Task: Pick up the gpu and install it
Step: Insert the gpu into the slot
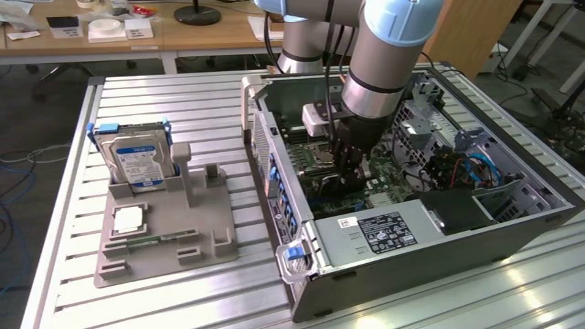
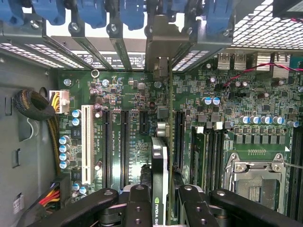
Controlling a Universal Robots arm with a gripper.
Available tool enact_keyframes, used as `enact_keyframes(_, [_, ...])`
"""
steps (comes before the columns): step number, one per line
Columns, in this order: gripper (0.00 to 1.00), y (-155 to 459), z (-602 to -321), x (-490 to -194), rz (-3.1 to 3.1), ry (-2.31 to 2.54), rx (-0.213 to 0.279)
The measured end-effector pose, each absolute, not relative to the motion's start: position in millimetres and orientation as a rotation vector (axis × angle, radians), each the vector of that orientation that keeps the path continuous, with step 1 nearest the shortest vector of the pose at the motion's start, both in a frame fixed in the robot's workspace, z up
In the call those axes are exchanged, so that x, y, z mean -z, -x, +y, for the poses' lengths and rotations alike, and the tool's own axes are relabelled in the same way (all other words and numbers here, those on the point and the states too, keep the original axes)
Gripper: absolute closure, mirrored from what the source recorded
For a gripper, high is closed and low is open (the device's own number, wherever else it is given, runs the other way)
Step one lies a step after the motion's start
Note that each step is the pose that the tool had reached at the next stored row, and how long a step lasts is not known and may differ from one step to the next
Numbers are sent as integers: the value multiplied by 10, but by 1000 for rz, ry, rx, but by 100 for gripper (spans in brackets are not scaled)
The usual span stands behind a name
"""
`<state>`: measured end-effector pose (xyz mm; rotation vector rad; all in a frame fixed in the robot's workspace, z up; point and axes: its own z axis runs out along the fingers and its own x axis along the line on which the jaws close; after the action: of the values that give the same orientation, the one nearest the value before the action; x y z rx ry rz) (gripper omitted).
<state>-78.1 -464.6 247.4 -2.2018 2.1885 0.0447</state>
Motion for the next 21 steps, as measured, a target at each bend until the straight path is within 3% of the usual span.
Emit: enact_keyframes(21, [73, 818, -4640, -2445, 2189, 2202, -43])
